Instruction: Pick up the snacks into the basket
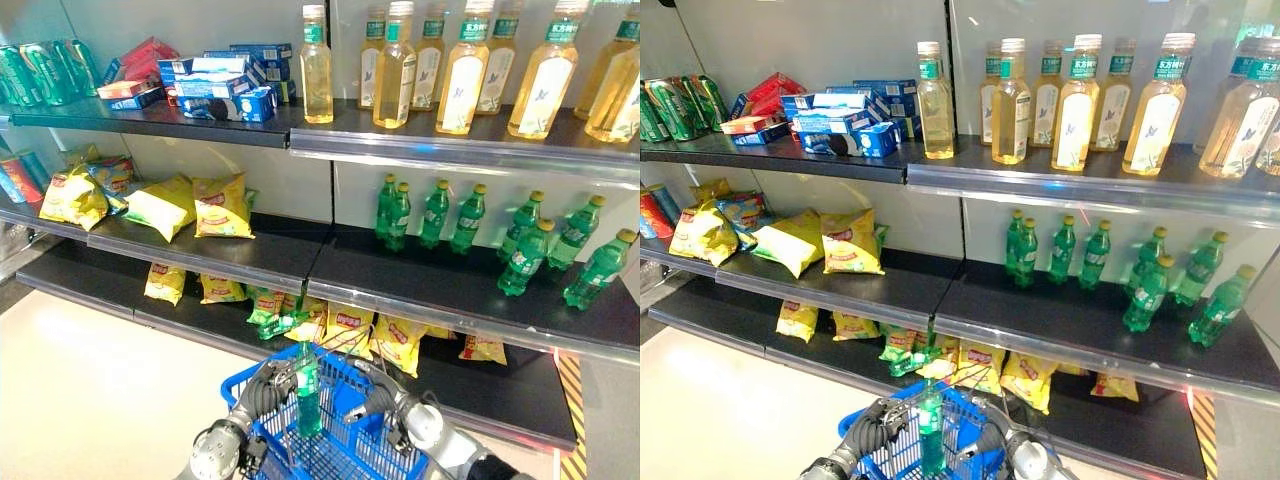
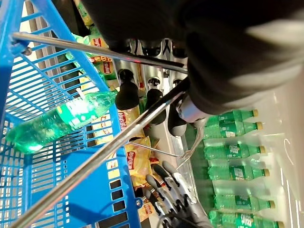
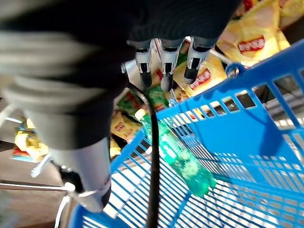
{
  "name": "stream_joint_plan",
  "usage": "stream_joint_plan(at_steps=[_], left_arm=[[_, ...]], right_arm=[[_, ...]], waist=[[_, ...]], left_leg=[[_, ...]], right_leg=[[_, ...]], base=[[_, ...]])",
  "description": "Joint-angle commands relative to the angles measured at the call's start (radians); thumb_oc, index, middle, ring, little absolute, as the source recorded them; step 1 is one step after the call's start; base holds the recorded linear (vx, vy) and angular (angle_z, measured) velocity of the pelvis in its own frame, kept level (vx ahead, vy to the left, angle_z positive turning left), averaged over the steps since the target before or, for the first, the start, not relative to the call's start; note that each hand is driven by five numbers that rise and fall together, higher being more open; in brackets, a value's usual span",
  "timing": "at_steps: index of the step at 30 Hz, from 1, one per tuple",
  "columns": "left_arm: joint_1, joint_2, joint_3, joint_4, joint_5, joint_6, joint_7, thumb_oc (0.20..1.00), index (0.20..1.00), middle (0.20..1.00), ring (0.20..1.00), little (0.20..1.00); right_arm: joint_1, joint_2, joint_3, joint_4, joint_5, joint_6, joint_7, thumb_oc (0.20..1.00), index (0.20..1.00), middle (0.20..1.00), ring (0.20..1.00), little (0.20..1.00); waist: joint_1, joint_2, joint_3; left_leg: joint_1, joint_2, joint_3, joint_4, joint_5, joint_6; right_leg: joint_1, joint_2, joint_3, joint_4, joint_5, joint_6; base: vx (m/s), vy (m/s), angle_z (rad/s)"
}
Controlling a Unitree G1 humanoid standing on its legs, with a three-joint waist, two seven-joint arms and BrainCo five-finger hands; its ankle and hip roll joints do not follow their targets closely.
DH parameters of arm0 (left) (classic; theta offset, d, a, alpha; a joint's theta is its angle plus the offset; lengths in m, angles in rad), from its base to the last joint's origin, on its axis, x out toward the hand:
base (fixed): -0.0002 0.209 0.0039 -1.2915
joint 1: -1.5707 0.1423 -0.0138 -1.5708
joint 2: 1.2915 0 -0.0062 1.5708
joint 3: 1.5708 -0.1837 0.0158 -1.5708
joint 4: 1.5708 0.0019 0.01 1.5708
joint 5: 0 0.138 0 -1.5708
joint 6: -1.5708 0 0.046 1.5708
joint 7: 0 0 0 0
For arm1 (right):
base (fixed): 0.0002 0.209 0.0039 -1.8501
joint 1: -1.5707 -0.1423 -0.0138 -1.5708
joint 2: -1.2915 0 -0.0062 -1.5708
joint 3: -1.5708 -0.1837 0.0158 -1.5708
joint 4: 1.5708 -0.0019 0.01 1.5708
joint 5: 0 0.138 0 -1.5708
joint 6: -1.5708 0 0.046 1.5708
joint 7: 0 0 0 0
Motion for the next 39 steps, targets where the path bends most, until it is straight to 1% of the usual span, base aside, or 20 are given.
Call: stream_joint_plan(at_steps=[1, 2, 4, 5, 8, 9, 10, 12, 14, 17, 19, 21, 23, 26, 30, 32, 33, 34, 37, 39], left_arm=[[-0.100, -0.009, 0.098, -0.169, -0.038, -0.165, 0.019, 0.200, 0.200, 0.200, 0.200, 0.200], [-0.099, -0.010, 0.096, -0.170, -0.037, -0.165, 0.019, 0.200, 0.200, 0.200, 0.200, 0.200], [-0.081, -0.007, 0.121, -0.161, -0.021, -0.162, 0.022, 0.200, 0.200, 0.200, 0.200, 0.200], [-0.080, -0.008, 0.120, -0.161, -0.021, -0.162, 0.022, 0.200, 0.200, 0.200, 0.200, 0.200], [-0.061, -0.009, 0.148, -0.149, -0.015, -0.164, 0.027, 0.200, 0.200, 0.200, 0.200, 0.200], [-0.061, -0.009, 0.148, -0.149, -0.015, -0.164, 0.027, 0.200, 0.200, 0.200, 0.200, 0.200], [-0.057, -0.011, 0.164, -0.141, -0.011, -0.163, 0.030, 0.200, 0.200, 0.200, 0.200, 0.200], [-0.056, -0.013, 0.168, -0.136, -0.008, -0.163, 0.032, 0.200, 0.200, 0.200, 0.200, 0.200], [-0.059, -0.013, 0.175, -0.132, -0.006, -0.163, 0.037, 0.200, 0.200, 0.200, 0.200, 0.200], [-0.061, -0.012, 0.182, -0.119, -0.003, -0.159, 0.039, 0.200, 0.200, 0.200, 0.200, 0.200], [-0.047, -0.007, 0.193, -0.129, -0.019, -0.156, 0.037, 0.200, 0.200, 0.200, 0.200, 0.200], [-0.047, -0.007, 0.194, -0.129, -0.019, -0.156, 0.037, 0.200, 0.200, 0.200, 0.200, 0.200], [-0.031, -0.003, 0.210, -0.135, -0.034, -0.153, 0.037, 0.200, 0.200, 0.200, 0.200, 0.200], [-0.015, 0.009, 0.219, -0.144, -0.047, -0.151, 0.031, 0.200, 0.200, 0.200, 0.200, 0.200], [-0.004, 0.032, 0.230, -0.162, -0.063, -0.151, 0.026, 0.200, 0.200, 0.200, 0.200, 0.200], [-0.003, 0.040, 0.232, -0.159, -0.056, -0.150, 0.027, 0.200, 0.200, 0.200, 0.200, 0.200], [0.002, 0.045, 0.240, -0.160, -0.051, -0.151, 0.029, 0.200, 0.200, 0.200, 0.200, 0.200], [0.002, 0.046, 0.240, -0.160, -0.051, -0.151, 0.029, 0.200, 0.200, 0.200, 0.200, 0.200], [0.017, 0.053, 0.255, -0.168, -0.058, -0.156, 0.023, 0.200, 0.200, 0.200, 0.200, 0.200], [0.018, 0.057, 0.254, -0.163, -0.053, -0.156, 0.019, 0.200, 0.200, 0.200, 0.200, 0.200]], right_arm=[[-0.002, -0.023, -0.084, -0.108, 0.092, -0.071, -0.007, 1.000, 1.000, 1.000, 1.000, 1.000], [0.002, -0.026, -0.085, -0.113, 0.093, -0.068, -0.006, 1.000, 1.000, 1.000, 1.000, 1.000], [0.048, -0.067, -0.144, -0.187, 0.120, -0.080, -0.008, 1.000, 1.000, 1.000, 1.000, 1.000], [0.050, -0.068, -0.145, -0.189, 0.121, -0.079, -0.007, 1.000, 1.000, 1.000, 1.000, 1.000], [0.093, -0.099, -0.209, -0.235, 0.134, -0.087, -0.017, 1.000, 1.000, 1.000, 1.000, 1.000], [0.093, -0.099, -0.209, -0.235, 0.134, -0.087, -0.017, 1.000, 1.000, 1.000, 1.000, 1.000], [0.121, -0.109, -0.245, -0.265, 0.144, -0.094, -0.021, 1.000, 1.000, 1.000, 1.000, 1.000], [0.132, -0.109, -0.257, -0.279, 0.149, -0.096, -0.021, 1.000, 1.000, 1.000, 1.000, 1.000], [0.129, -0.099, -0.265, -0.271, 0.185, -0.095, -0.015, 1.000, 1.000, 1.000, 1.000, 1.000], [0.083, -0.095, -0.250, -0.244, 0.177, -0.081, -0.015, 1.000, 1.000, 1.000, 1.000, 1.000], [0.020, -0.082, -0.250, -0.211, 0.191, -0.068, -0.038, 1.000, 1.000, 1.000, 1.000, 1.000], [0.019, -0.081, -0.249, -0.210, 0.191, -0.068, -0.038, 1.000, 1.000, 1.000, 1.000, 1.000], [-0.058, -0.067, -0.245, -0.170, 0.184, -0.059, -0.063, 1.000, 1.000, 1.000, 1.000, 1.000], [-0.132, -0.058, -0.222, -0.132, 0.164, -0.046, -0.078, 1.000, 1.000, 1.000, 1.000, 1.000], [-0.200, -0.036, -0.218, -0.092, 0.191, -0.044, -0.100, 1.000, 1.000, 1.000, 1.000, 1.000], [-0.213, -0.029, -0.218, -0.099, 0.200, -0.046, -0.105, 1.000, 1.000, 1.000, 1.000, 1.000], [-0.212, -0.023, -0.223, -0.102, 0.212, -0.048, -0.105, 1.000, 1.000, 1.000, 1.000, 1.000], [-0.212, -0.023, -0.223, -0.102, 0.212, -0.048, -0.105, 1.000, 1.000, 1.000, 1.000, 1.000], [-0.193, -0.024, -0.246, -0.108, 0.229, -0.053, -0.097, 1.000, 1.000, 1.000, 1.000, 1.000], [-0.181, -0.021, -0.264, -0.099, 0.230, -0.051, -0.101, 1.000, 1.000, 1.000, 1.000, 1.000]], waist=[[-0.009, -0.060, -0.037], [-0.008, -0.060, -0.038], [-0.009, -0.069, -0.043], [-0.009, -0.069, -0.044], [-0.006, -0.074, -0.051], [-0.006, -0.074, -0.051], [-0.005, -0.079, -0.058], [-0.003, -0.082, -0.059], [-0.001, -0.085, -0.060], [0.009, -0.089, -0.065], [0.021, -0.091, -0.073], [0.021, -0.091, -0.072], [0.035, -0.093, -0.077], [0.052, -0.098, -0.070], [0.077, -0.113, -0.049], [0.088, -0.119, -0.039], [0.102, -0.123, -0.029], [0.103, -0.123, -0.029], [0.128, -0.120, -0.013], [0.138, -0.120, -0.010]], left_leg=[[0.035, -0.051, 0.016, 0.022, -0.122, 0.075], [0.036, -0.051, 0.016, 0.022, -0.122, 0.076], [0.039, -0.052, 0.013, 0.020, -0.124, 0.078], [0.039, -0.052, 0.013, 0.020, -0.124, 0.078], [0.042, -0.052, 0.012, 0.017, -0.126, 0.081], [0.042, -0.052, 0.012, 0.017, -0.126, 0.081], [0.044, -0.051, 0.011, 0.016, -0.128, 0.082], [0.046, -0.051, 0.011, 0.016, -0.129, 0.083], [0.046, -0.051, 0.008, 0.017, -0.129, 0.084], [0.057, -0.052, 0.008, 0.015, -0.132, 0.085], [0.061, -0.050, 0.011, 0.015, -0.136, 0.086], [0.062, -0.050, 0.012, 0.015, -0.136, 0.086], [0.062, -0.049, 0.014, 0.014, -0.135, 0.087], [0.059, -0.049, 0.008, 0.016, -0.133, 0.087], [0.040, -0.056, -0.004, 0.036, -0.135, 0.090], [0.030, -0.063, -0.003, 0.057, -0.146, 0.097], [0.024, -0.074, 0.000, 0.082, -0.163, 0.108], [0.023, -0.075, 0.001, 0.084, -0.164, 0.108], [0.016, -0.098, 0.001, 0.108, -0.185, 0.126], [0.020, -0.116, 0.001, 0.112, -0.197, 0.141]], right_leg=[[0.114, -0.065, 0.032, -0.208, 0.116, 0.124], [0.115, -0.066, 0.032, -0.208, 0.115, 0.124], [0.121, -0.067, 0.026, -0.212, 0.116, 0.127], [0.121, -0.067, 0.025, -0.212, 0.116, 0.127], [0.129, -0.067, 0.022, -0.221, 0.119, 0.129], [0.129, -0.067, 0.022, -0.221, 0.119, 0.129], [0.130, -0.067, 0.019, -0.225, 0.120, 0.131], [0.132, -0.066, 0.020, -0.226, 0.120, 0.131], [0.132, -0.065, 0.019, -0.224, 0.119, 0.131], [0.145, -0.063, 0.018, -0.231, 0.118, 0.131], [0.151, -0.061, 0.020, -0.242, 0.121, 0.130], [0.151, -0.061, 0.021, -0.242, 0.122, 0.130], [0.155, -0.060, 0.018, -0.249, 0.125, 0.129], [0.153, -0.059, 0.015, -0.246, 0.127, 0.128], [0.144, -0.064, 0.008, -0.233, 0.131, 0.131], [0.139, -0.071, 0.009, -0.223, 0.134, 0.137], [0.135, -0.080, 0.013, -0.205, 0.138, 0.146], [0.135, -0.080, 0.014, -0.204, 0.138, 0.146], [0.125, -0.108, 0.012, -0.166, 0.150, 0.170], [0.117, -0.132, 0.011, -0.136, 0.170, 0.189]], base=[[0.00, 0.000, 0.00], [0.00, 0.000, 0.00], [0.00, 0.000, 0.00], [0.00, 0.000, 0.00], [0.00, 0.000, 0.00], [0.00, 0.000, 0.00], [0.00, 0.000, 0.00], [0.00, 0.000, 0.00], [0.00, 0.000, 0.00], [0.00, 0.000, 0.00], [0.00, 0.000, 0.00], [0.01, -0.005, -0.05], [0.01, -0.009, -0.04], [0.00, -0.004, 0.01], [-0.01, -0.001, 0.05], [0.02, 0.063, 0.12], [0.03, 0.079, 0.04], [0.04, 0.103, 0.04], [0.04, 0.138, -0.02], [0.05, 0.189, 0.00]])
